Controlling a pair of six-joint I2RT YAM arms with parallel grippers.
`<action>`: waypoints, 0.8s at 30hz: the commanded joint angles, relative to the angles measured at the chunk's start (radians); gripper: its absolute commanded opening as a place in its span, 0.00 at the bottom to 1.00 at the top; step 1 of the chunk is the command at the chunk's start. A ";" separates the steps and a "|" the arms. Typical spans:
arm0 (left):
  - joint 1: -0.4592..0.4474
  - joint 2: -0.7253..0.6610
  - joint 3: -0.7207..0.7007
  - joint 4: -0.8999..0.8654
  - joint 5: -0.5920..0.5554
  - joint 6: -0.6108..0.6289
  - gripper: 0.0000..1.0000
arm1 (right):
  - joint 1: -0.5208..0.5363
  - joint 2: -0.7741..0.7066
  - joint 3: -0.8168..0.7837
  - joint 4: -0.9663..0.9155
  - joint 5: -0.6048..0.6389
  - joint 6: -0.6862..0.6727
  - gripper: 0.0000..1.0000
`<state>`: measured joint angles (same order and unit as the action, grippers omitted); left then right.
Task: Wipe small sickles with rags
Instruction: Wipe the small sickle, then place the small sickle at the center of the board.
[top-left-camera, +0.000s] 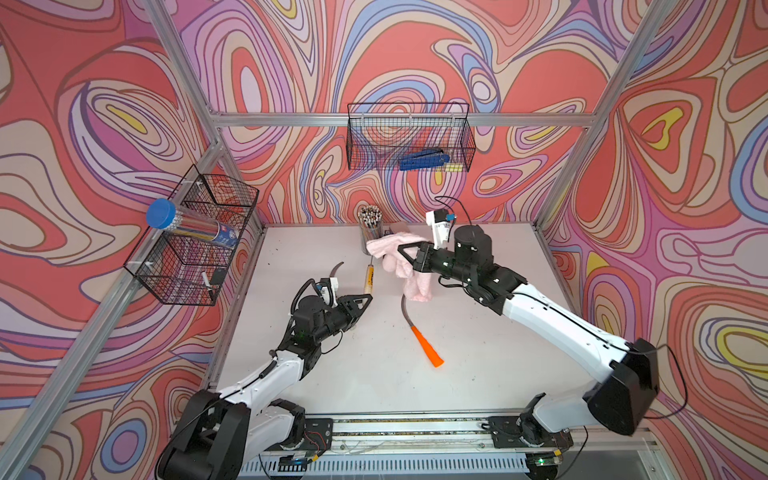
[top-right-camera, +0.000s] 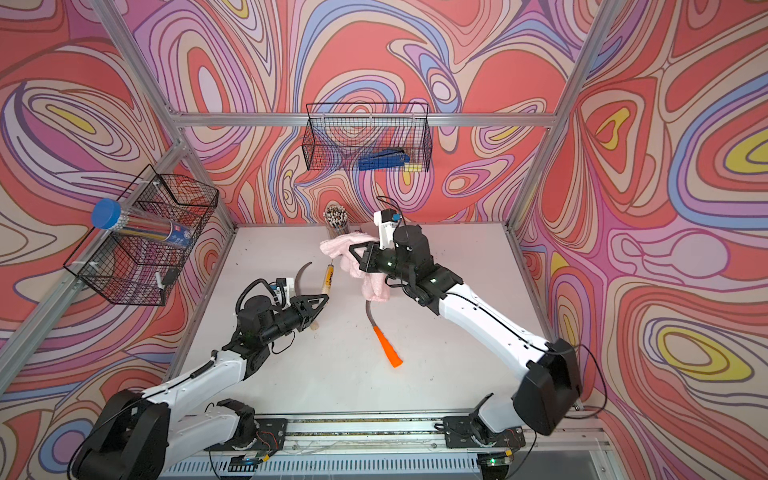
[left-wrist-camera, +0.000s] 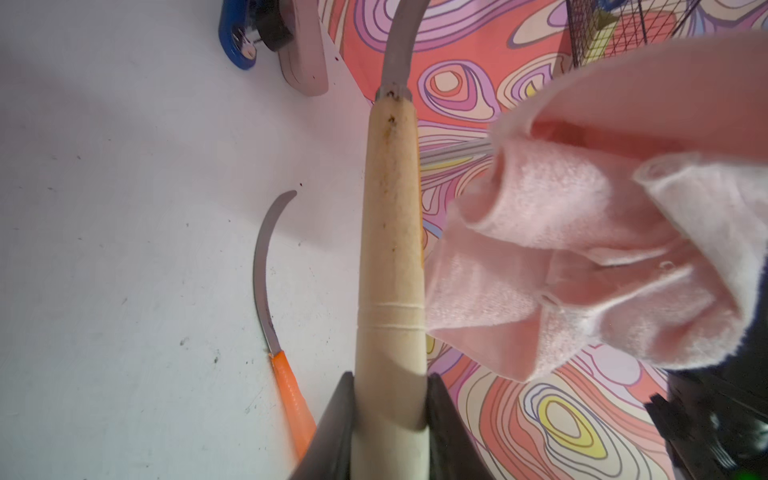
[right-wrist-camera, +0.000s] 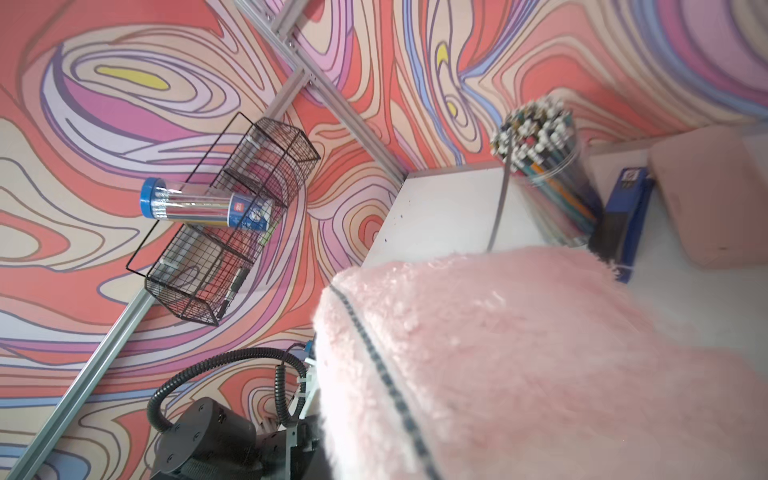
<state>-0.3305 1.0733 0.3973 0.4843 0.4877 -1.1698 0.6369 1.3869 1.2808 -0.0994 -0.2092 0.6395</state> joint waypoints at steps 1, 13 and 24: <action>-0.029 -0.084 0.093 -0.416 -0.211 0.157 0.00 | -0.007 -0.100 -0.050 -0.147 0.246 -0.049 0.00; -0.312 0.127 0.314 -0.851 -0.747 0.177 0.00 | -0.103 -0.361 -0.368 -0.147 0.746 -0.063 0.00; -0.348 0.472 0.472 -0.961 -0.824 0.170 0.00 | -0.105 -0.259 -0.322 -0.192 0.724 -0.049 0.00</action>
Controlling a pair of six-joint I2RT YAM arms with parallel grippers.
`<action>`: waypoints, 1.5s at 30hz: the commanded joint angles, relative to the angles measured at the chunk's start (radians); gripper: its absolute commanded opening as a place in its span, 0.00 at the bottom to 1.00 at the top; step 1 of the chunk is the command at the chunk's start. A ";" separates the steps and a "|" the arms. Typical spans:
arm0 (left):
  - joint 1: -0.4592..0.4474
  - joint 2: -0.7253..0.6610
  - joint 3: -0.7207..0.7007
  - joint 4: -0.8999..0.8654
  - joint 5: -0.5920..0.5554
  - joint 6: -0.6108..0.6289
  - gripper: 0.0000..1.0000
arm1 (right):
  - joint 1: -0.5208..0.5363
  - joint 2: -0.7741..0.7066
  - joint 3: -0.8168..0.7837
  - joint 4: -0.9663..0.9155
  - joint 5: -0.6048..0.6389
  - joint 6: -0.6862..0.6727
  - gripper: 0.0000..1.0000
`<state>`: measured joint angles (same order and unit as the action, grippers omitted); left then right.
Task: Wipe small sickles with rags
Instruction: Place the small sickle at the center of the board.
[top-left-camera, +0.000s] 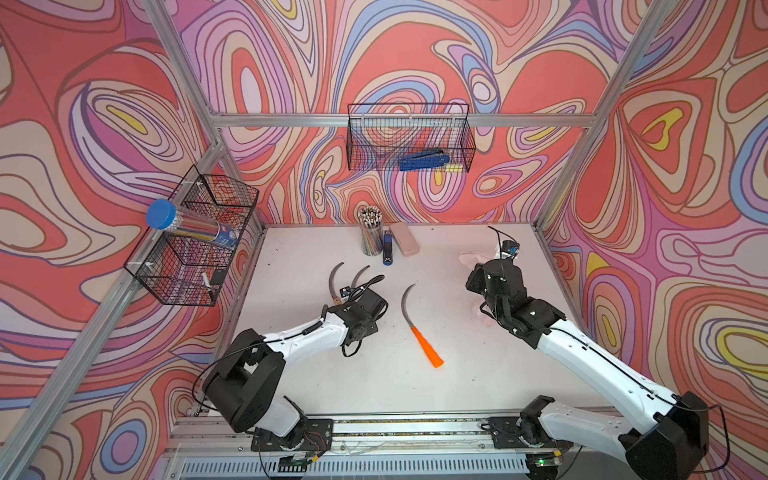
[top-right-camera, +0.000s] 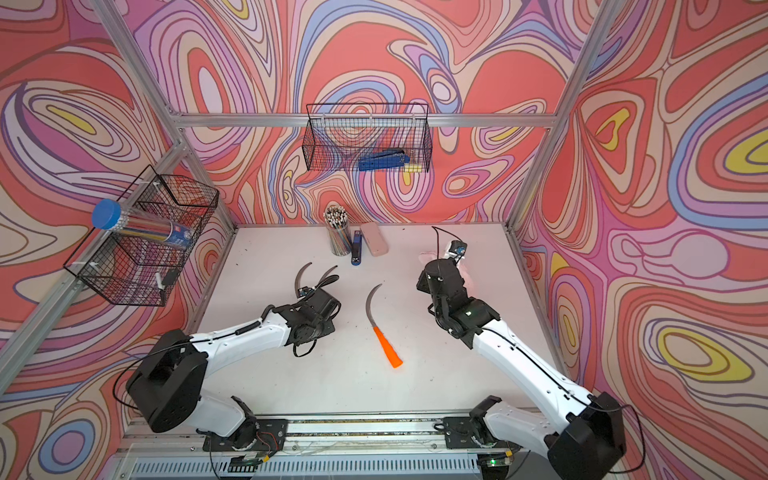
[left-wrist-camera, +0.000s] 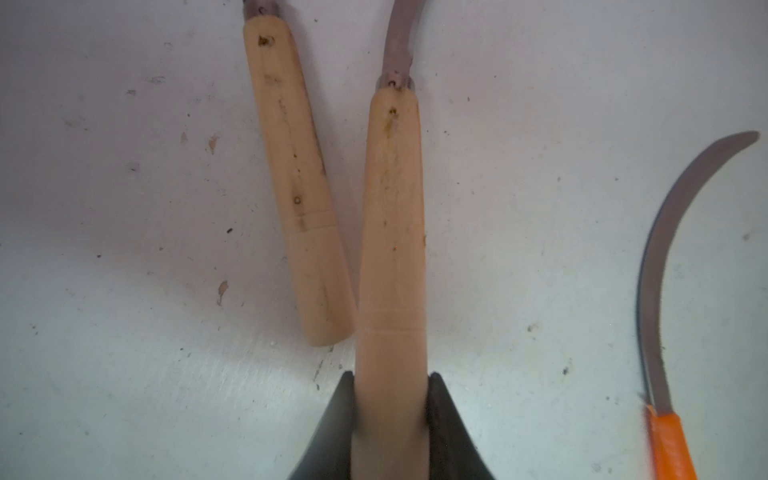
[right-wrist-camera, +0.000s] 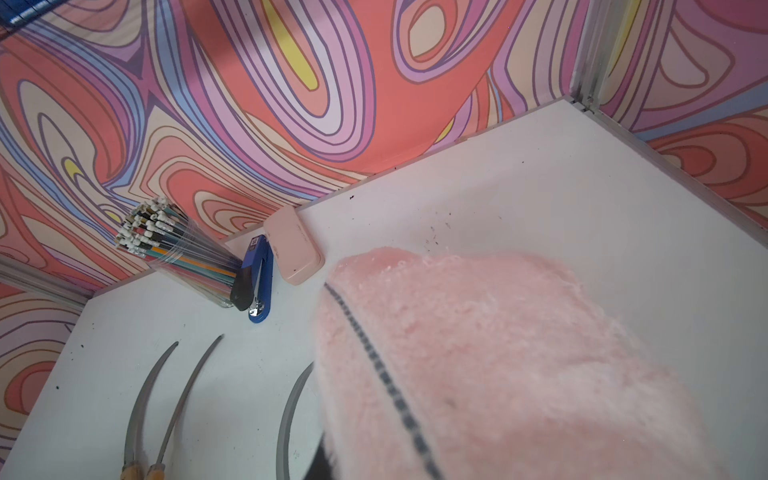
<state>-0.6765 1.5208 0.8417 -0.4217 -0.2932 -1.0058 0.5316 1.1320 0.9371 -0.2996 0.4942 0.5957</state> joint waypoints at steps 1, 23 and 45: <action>-0.002 0.031 0.033 -0.051 -0.044 0.012 0.00 | 0.000 -0.006 0.020 0.010 0.016 -0.005 0.00; -0.003 0.191 0.087 -0.005 0.083 0.028 0.22 | 0.000 0.009 0.029 0.002 -0.003 -0.002 0.00; -0.301 -0.153 0.172 -0.191 -0.309 0.066 0.91 | -0.003 -0.017 0.030 -0.019 0.066 -0.006 0.00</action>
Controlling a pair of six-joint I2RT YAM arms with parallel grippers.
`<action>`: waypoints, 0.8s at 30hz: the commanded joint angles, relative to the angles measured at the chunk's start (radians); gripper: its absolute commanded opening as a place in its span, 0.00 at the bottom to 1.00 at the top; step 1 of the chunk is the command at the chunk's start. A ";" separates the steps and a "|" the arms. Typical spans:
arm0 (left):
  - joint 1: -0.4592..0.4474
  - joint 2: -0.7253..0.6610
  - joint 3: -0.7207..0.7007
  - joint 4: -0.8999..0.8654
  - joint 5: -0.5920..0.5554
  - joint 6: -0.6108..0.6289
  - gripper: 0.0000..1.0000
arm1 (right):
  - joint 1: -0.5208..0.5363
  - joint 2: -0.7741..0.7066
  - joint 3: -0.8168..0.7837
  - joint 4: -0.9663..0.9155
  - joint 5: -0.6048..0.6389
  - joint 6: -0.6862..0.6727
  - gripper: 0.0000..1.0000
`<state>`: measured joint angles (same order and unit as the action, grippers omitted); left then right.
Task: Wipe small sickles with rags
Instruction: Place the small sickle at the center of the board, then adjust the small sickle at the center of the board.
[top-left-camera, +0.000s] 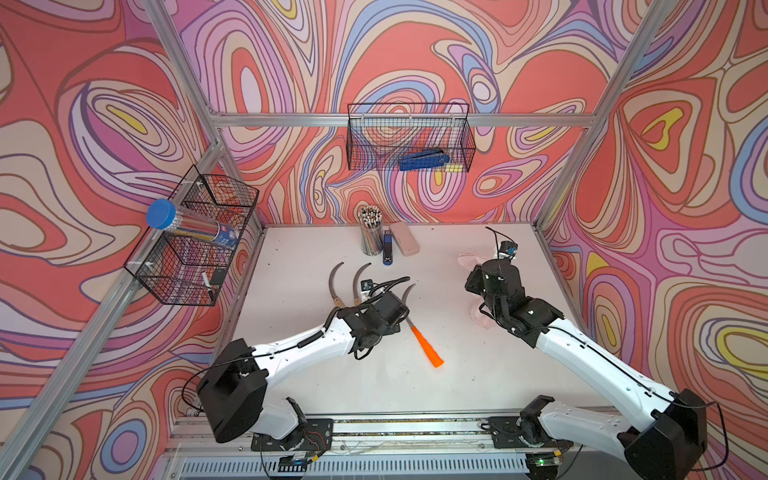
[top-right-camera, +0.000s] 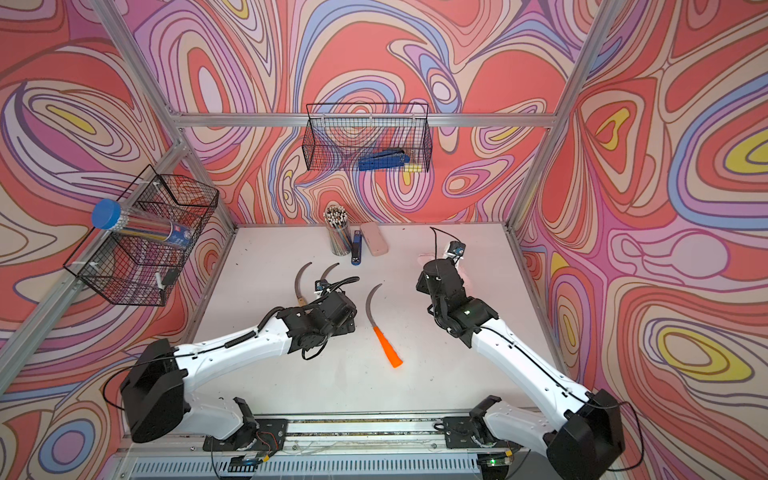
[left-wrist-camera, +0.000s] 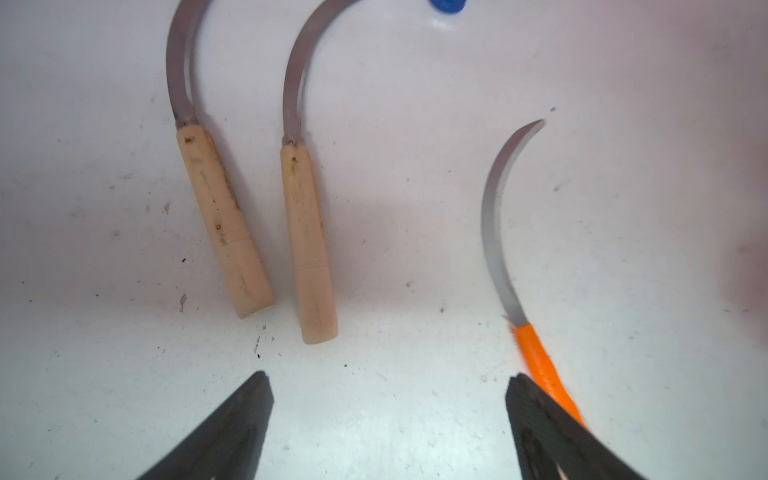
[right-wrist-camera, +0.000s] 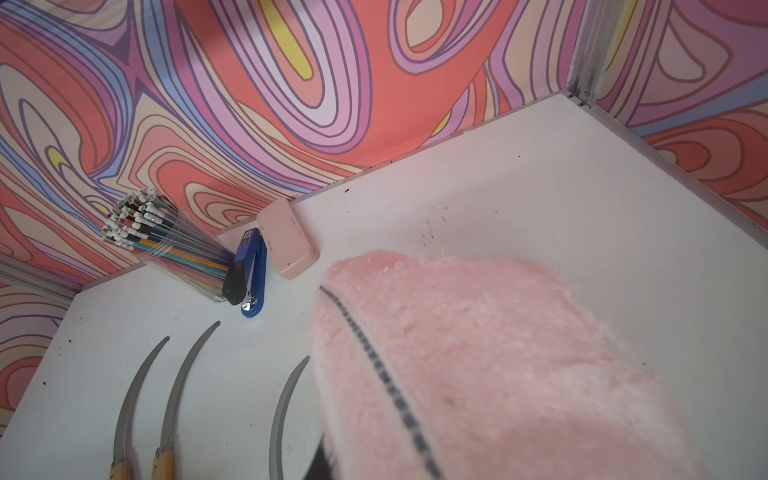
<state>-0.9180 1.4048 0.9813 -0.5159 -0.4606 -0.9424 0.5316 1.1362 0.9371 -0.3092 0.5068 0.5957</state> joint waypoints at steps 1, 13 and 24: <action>-0.106 -0.045 0.048 -0.114 -0.167 -0.010 0.90 | -0.011 -0.028 0.026 -0.010 0.058 -0.003 0.00; -0.400 0.360 0.348 -0.306 -0.138 -0.243 0.89 | -0.148 -0.085 -0.009 -0.046 0.026 0.046 0.00; -0.401 0.528 0.380 -0.228 -0.025 -0.294 0.99 | -0.166 -0.085 -0.015 -0.037 -0.007 0.044 0.00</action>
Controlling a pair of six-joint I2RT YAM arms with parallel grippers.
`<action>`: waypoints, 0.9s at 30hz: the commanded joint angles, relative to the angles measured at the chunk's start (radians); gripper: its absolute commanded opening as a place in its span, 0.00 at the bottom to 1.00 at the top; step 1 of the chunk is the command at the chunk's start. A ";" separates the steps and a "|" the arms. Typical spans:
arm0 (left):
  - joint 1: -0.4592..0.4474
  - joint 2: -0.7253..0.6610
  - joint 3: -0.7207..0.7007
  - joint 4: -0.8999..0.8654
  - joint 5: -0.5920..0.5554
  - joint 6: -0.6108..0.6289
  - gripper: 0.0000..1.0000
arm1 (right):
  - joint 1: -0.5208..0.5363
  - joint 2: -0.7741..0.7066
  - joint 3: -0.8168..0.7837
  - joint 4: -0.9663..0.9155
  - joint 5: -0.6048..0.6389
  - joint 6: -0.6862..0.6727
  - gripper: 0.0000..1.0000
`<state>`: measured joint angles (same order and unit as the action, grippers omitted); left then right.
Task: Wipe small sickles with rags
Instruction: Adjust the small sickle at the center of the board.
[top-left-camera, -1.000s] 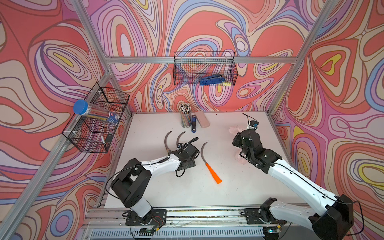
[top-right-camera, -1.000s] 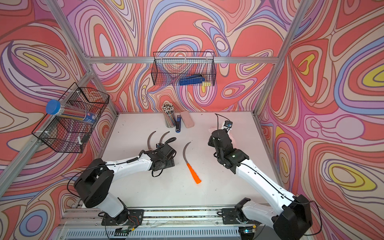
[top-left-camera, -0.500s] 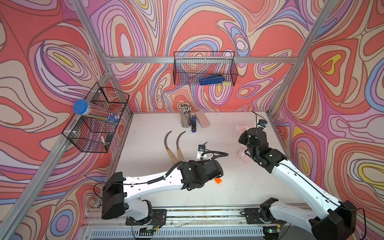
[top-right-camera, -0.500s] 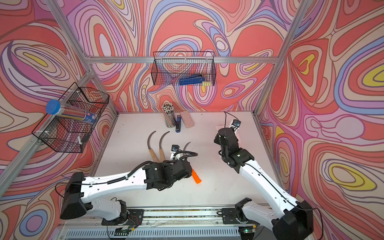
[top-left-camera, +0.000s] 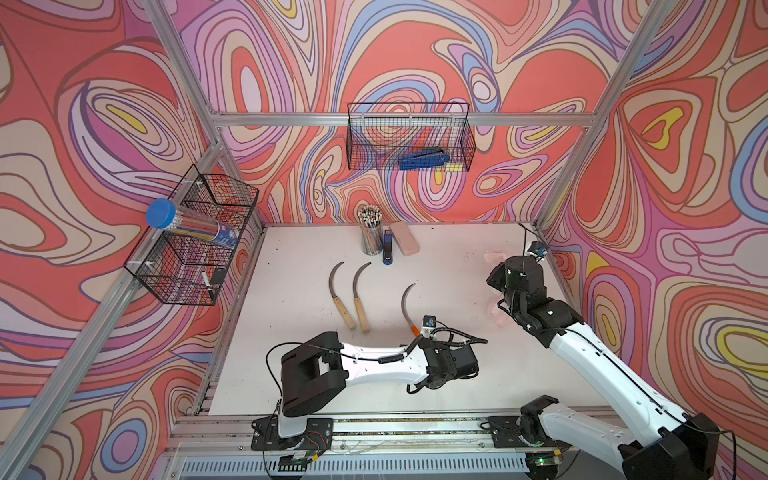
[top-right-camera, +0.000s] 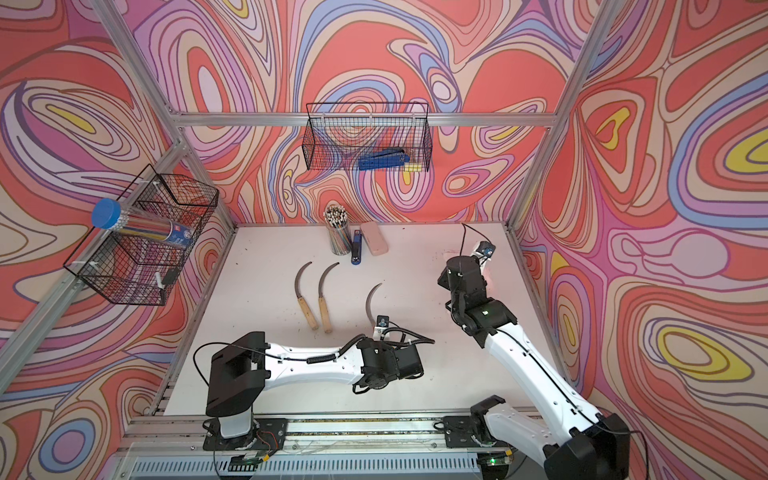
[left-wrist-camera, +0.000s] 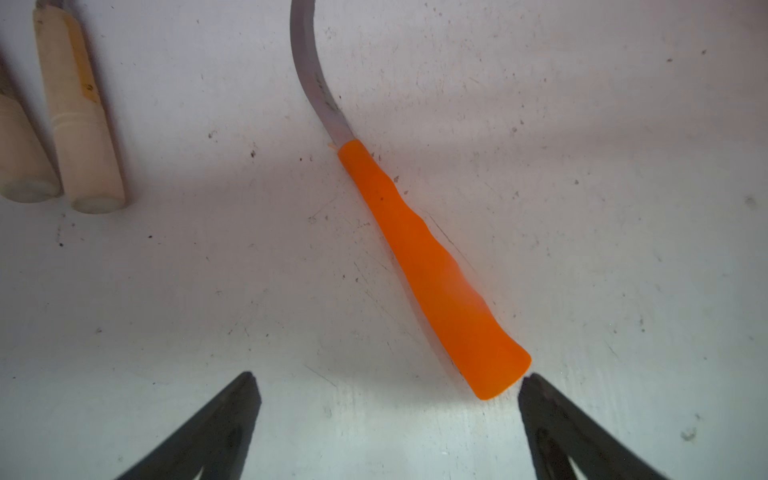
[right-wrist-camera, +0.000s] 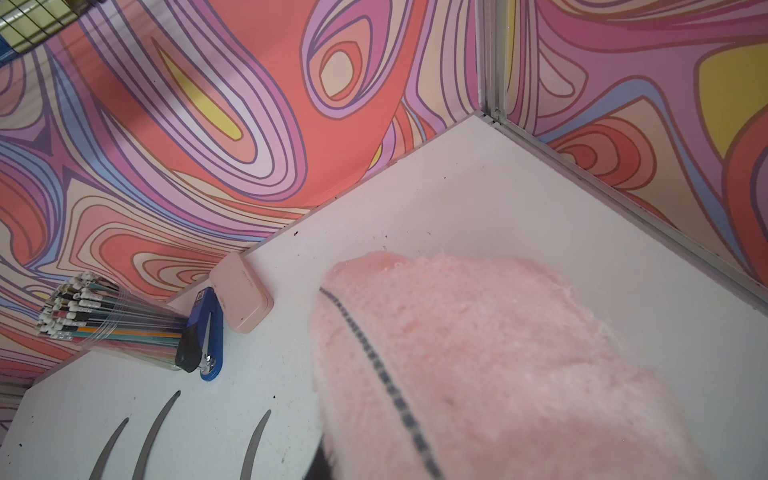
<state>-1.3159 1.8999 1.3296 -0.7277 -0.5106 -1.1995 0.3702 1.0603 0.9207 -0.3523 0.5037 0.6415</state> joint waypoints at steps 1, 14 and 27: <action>-0.002 0.040 0.034 -0.011 0.028 -0.037 0.99 | -0.006 -0.012 0.000 0.007 -0.005 -0.005 0.00; 0.041 0.131 0.045 0.056 0.095 -0.011 0.99 | -0.006 0.020 0.006 0.021 -0.043 -0.011 0.00; 0.057 0.050 -0.080 0.060 0.078 -0.025 0.92 | -0.005 0.033 0.007 0.029 -0.067 -0.013 0.00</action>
<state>-1.2636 1.9842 1.2881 -0.6331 -0.4160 -1.2087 0.3679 1.0840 0.9165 -0.3454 0.4431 0.6384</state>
